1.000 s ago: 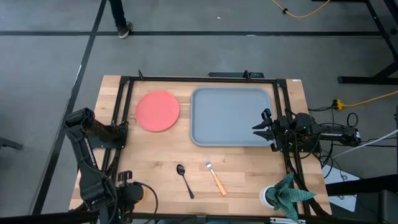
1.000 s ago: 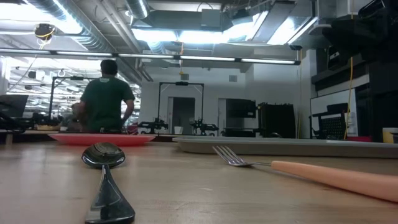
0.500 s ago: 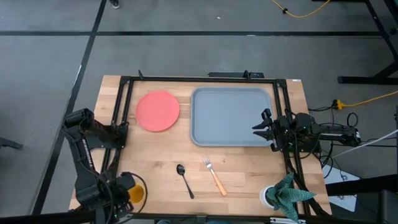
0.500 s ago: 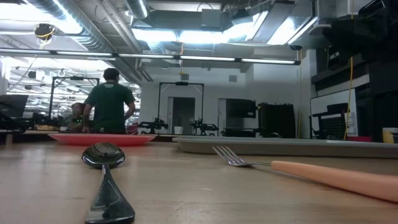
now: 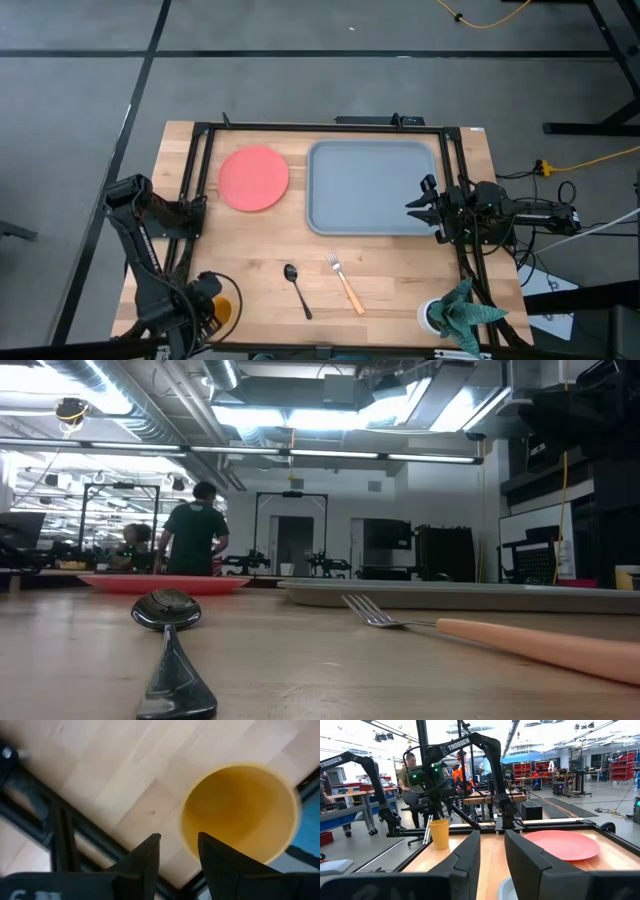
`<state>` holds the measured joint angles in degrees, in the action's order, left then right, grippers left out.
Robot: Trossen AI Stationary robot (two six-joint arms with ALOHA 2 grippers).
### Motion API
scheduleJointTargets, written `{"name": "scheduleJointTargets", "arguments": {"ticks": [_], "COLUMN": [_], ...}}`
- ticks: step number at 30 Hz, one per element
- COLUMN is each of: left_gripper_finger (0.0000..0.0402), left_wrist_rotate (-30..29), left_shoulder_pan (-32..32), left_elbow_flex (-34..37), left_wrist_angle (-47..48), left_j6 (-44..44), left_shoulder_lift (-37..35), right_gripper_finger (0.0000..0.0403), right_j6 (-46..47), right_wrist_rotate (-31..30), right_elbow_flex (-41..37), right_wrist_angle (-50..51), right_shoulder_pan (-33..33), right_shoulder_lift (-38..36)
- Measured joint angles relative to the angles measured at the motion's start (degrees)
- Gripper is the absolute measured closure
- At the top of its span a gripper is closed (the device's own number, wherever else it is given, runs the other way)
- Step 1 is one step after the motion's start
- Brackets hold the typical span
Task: Pick and place plate/cup/fork/spoon on tray
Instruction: Put the yellow cup on the top left corner of the gray tray
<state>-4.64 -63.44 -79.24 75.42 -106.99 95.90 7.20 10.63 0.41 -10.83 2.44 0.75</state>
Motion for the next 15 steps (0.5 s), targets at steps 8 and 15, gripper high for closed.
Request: {"name": "scheduleJointTargets", "arguments": {"ticks": [8,15], "left_gripper_finger": [0.0274,0.0274], "left_wrist_rotate": [-0.84,-1.01], "left_shoulder_pan": [-0.07,0.15], "left_elbow_flex": [0.35,3.77], "left_wrist_angle": [-1.24,-5.74], "left_j6": [-0.54,-0.51], "left_shoulder_lift": [-0.04,-0.02], "right_gripper_finger": [0.0309,0.0309], "right_j6": [0.0,0.02], "right_wrist_rotate": [0.0,0.0], "right_elbow_flex": [0.02,0.02], "right_wrist_angle": [0.0,0.0], "right_shoulder_pan": [0.01,0.01], "right_shoulder_lift": [0.0,-0.01]}}
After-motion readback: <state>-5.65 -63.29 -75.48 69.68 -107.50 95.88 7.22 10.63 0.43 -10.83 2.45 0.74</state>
